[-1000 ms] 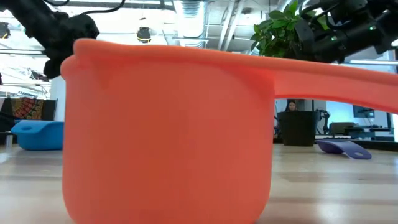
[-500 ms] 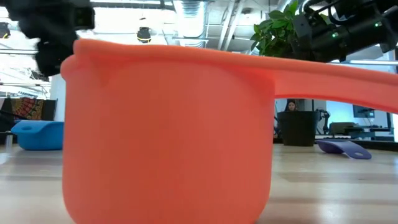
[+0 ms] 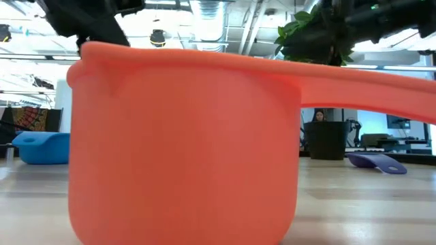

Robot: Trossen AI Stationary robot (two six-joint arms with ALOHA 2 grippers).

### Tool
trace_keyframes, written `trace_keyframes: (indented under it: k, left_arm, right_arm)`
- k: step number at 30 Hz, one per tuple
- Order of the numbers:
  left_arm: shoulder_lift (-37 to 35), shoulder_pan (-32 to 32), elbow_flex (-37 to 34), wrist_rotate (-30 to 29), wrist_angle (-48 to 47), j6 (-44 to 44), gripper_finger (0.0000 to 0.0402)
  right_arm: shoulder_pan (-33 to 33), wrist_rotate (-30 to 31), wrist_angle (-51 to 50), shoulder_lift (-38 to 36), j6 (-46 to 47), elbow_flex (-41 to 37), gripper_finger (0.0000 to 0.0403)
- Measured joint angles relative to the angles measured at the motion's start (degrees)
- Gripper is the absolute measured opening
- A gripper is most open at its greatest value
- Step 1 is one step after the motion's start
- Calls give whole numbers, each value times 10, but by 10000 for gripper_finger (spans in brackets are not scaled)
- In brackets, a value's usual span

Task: Nest measuring cups in basket
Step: Move the orange measuring cup to the bottom right of the table

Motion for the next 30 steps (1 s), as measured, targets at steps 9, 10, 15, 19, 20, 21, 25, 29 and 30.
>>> trace_keyframes:
  k: [9, 10, 15, 19, 20, 21, 25, 29, 30]
  left_arm:
    - [33, 18, 58, -3, -93, 39, 151]
    - [28, 21, 59, -3, -105, 46, 151]
    - [12, 50, 61, 1, -121, 78, 151]
    - [13, 75, 61, 24, -123, 92, 151]
    - [14, 80, 61, 26, -124, 89, 151]
    - [14, 81, 61, 27, -129, 83, 151]
    - [15, 79, 61, 27, -143, 75, 151]
    - [15, 67, 61, 22, -157, 63, 151]
    - [15, 63, 61, 14, -159, 58, 151]
  right_arm:
    - [40, 80, -10, 3, 3, 3, 123]
    - [41, 88, -15, 3, 5, 3, 123]
    - [37, 116, -47, 3, 44, 3, 123]
    - [38, 117, -65, 3, 63, 2, 123]
    - [38, 121, -67, 3, 66, 2, 123]
    - [38, 129, -67, 3, 70, 2, 123]
    - [31, 146, -66, 3, 74, 2, 123]
    - [8, 146, -66, 3, 74, 2, 123]
    - [1, 146, -66, 3, 74, 2, 122]
